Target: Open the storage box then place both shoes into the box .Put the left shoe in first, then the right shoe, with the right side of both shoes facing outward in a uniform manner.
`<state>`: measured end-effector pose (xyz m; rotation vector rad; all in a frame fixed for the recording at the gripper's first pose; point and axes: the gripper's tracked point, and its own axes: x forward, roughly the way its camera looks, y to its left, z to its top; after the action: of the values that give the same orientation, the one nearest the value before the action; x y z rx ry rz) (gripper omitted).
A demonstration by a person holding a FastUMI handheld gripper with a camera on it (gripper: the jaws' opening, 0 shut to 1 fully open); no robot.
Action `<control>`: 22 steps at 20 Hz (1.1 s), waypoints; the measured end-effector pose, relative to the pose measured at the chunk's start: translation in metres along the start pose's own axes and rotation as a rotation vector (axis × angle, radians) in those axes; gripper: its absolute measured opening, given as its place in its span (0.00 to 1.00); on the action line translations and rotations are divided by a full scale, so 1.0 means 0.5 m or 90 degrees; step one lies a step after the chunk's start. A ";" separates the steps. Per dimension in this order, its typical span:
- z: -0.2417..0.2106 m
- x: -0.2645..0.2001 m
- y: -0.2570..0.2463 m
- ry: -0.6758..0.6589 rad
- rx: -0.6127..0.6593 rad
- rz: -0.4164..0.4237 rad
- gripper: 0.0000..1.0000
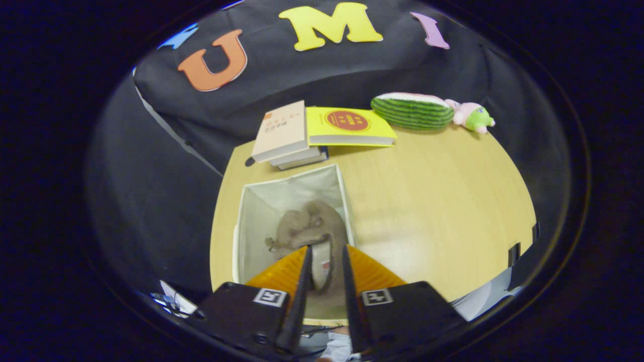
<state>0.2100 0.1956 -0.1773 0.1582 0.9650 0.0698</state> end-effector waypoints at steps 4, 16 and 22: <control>0.036 -0.057 -0.020 -0.083 -0.060 -0.030 0.99; 0.101 -0.244 -0.094 -0.319 -0.093 -0.043 0.98; 0.099 -0.339 -0.189 -0.436 -0.122 -0.061 1.00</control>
<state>0.1535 0.0752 -0.0274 -0.0440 0.2786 0.0154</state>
